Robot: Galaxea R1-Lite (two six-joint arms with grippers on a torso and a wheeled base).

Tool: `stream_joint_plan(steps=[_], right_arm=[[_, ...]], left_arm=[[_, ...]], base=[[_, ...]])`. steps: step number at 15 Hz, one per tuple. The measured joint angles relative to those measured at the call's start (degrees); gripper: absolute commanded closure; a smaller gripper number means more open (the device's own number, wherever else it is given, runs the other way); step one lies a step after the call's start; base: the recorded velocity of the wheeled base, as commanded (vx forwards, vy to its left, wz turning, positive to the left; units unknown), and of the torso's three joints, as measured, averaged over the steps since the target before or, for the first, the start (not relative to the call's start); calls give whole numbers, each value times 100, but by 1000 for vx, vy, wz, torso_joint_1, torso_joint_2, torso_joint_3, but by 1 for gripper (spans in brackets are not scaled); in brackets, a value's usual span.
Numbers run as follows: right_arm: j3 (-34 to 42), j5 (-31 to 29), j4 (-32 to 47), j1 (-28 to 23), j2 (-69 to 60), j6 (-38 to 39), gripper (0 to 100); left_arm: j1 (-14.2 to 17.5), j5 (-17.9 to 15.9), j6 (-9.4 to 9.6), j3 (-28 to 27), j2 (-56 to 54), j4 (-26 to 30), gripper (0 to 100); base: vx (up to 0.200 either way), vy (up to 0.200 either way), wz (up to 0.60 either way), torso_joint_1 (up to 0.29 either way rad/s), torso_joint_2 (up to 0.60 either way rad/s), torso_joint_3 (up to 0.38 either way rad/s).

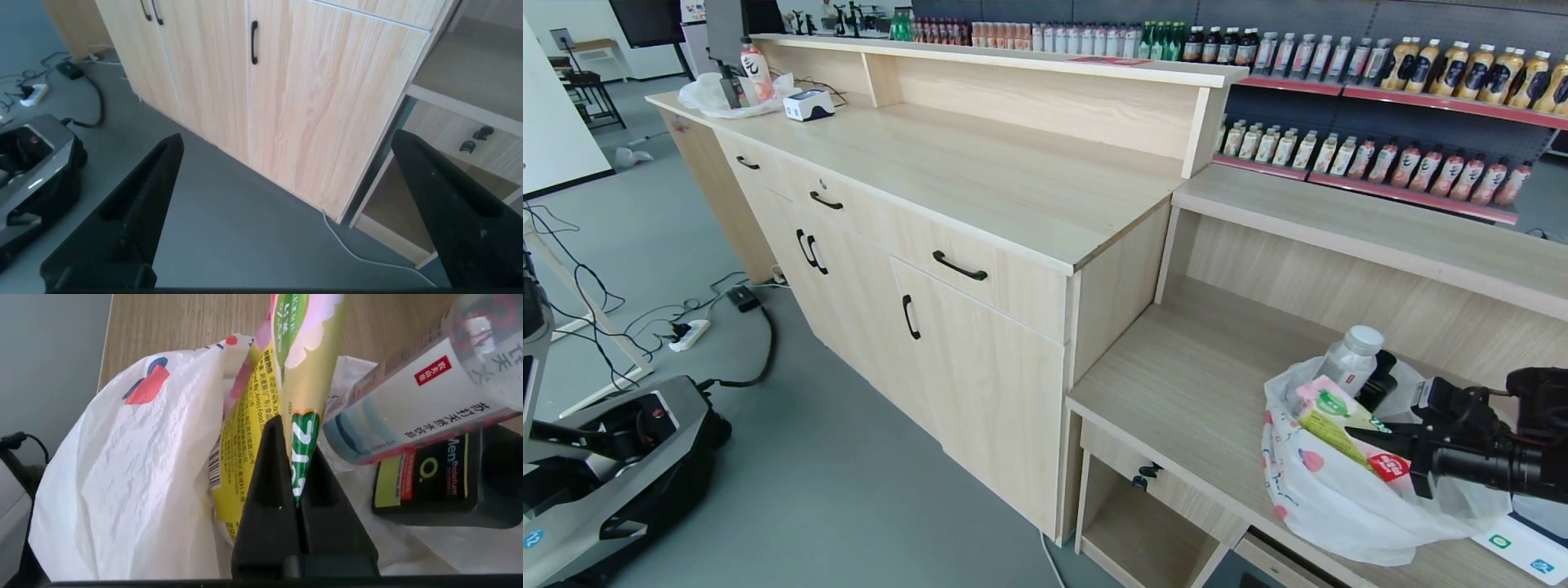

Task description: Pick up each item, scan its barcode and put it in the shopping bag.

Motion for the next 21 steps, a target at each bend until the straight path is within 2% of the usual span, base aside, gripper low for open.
stream_joint_plan(steps=[8, 14, 18, 19, 21], right_arm=[[-10, 77, 79, -20, -427, 154, 0], [20, 299, 40, 195, -1614, 1669, 0], [6, 282, 17, 101, -2588, 2491, 0], [12, 213, 16, -21, -2814, 2541, 0], [39, -374, 17, -174, -3209, 2589, 0]], left_arm=[[0, 0, 0, 0, 0, 0, 0], [0, 0, 0, 0, 0, 0, 0], [0, 0, 0, 0, 0, 0, 0], [0, 0, 0, 0, 0, 0, 0], [5, 0, 0, -2, 0, -2, 0]], base=[[0, 0, 0, 0, 0, 0], [0, 0, 0, 0, 0, 0], [0, 0, 0, 0, 0, 0], [0, 0, -600, 7, 7, 7], [0, 0, -600, -56, 117, 71]])
